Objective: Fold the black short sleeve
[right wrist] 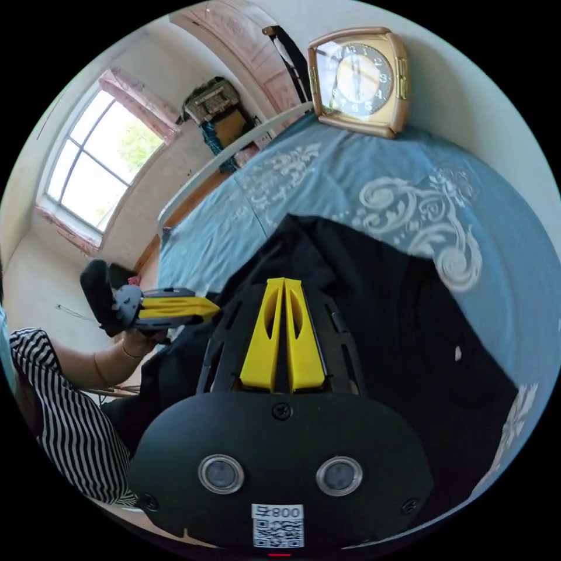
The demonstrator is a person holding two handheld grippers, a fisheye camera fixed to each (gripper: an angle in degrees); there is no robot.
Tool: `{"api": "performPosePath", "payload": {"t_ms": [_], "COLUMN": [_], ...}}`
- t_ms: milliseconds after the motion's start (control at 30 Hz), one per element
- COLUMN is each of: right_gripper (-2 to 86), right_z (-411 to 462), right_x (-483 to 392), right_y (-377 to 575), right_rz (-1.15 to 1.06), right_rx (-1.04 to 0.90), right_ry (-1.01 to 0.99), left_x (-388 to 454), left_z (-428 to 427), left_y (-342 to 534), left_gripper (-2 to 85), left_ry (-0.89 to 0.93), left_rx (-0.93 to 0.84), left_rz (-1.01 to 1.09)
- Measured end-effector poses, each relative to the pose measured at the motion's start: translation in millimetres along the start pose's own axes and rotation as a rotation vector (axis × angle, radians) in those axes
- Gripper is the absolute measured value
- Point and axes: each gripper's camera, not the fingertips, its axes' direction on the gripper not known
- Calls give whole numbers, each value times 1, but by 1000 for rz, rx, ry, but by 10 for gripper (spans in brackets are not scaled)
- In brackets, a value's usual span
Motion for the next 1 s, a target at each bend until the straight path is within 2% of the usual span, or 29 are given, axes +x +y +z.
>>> {"api": "performPosePath", "payload": {"t_ms": [67,267,533,633,767,900,1000], "right_gripper": [1,1,0,1,1,1,2], "right_z": [2,-57,-108,-98,-89,-110,-122], "right_x": [5,23,38,52,64,56,41], "right_y": [37,189,397,446,491,556,622], "right_rz": [54,279,579,646,672,683,691], "right_rx": [-28,188,187,141,139,211,268], "right_ry": [13,-24,274,307,244,170,87], "left_x": [1,-4,-8,-11,-21,-46,-83], "left_z": [15,-24,-39,-48,-62,-94,-120], "left_y": [2,32,82,96,120,152,196], "left_gripper": [2,2,3,3,3,7,17], "left_ry": [-2,-7,36,63,97,173,333], "left_rx": [-114,-25,-113,-143,-200,-185,-157], "left_rz": [14,-31,-54,-66,-99,-190,-334]}}
